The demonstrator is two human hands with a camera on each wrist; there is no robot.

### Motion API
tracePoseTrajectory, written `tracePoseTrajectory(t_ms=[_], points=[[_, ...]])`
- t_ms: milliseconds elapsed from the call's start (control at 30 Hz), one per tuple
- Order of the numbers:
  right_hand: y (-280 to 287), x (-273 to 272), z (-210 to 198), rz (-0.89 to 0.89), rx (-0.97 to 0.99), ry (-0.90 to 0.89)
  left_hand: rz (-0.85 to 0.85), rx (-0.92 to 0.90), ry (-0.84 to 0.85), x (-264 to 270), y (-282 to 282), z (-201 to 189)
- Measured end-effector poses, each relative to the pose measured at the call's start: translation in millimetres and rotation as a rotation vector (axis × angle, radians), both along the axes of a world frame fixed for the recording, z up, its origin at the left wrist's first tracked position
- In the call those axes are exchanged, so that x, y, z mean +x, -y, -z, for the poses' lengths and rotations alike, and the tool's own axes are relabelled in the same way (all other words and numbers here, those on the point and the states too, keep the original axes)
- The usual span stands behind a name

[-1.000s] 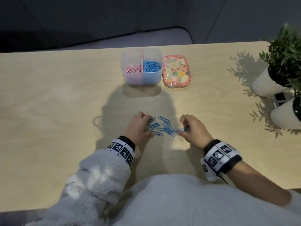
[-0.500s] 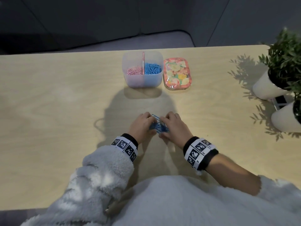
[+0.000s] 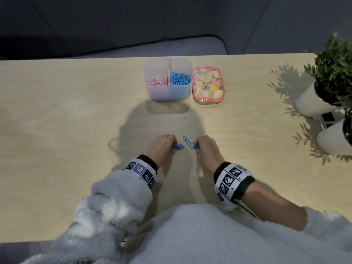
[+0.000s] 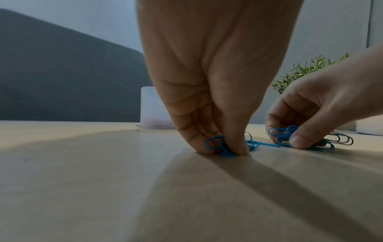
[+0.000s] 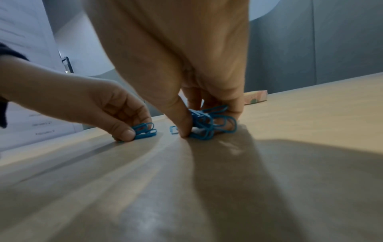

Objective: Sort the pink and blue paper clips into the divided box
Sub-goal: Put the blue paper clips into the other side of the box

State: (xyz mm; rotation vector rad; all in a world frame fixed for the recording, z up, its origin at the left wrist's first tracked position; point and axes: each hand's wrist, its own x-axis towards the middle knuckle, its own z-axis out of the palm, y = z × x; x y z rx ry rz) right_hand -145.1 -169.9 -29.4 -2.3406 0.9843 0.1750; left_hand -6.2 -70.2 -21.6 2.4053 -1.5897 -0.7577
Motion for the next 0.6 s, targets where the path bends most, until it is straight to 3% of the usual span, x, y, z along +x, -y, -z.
tracePoseTrajectory(t_ms=[133, 233, 400, 500, 600], points=[[-4, 2, 3, -0.035, -0.041, -0.035, 0.054, 0.091, 0.08, -2, 5, 1], [14, 10, -7, 0.02, 0.086, -0.013, 0.096, 0.109, 0.159, -5, 6, 3], [71, 67, -64, 0.21, 0.317, 0.209, 0.137, 0.121, 0.203, -7, 4, 0], [102, 114, -89, 0.321, 0.244, 0.403, 0.146, 0.125, 0.205, -7, 3, -1], [123, 153, -98, 0.381, 0.269, 0.449, 0.184, 0.143, 0.213, -7, 0, -2]])
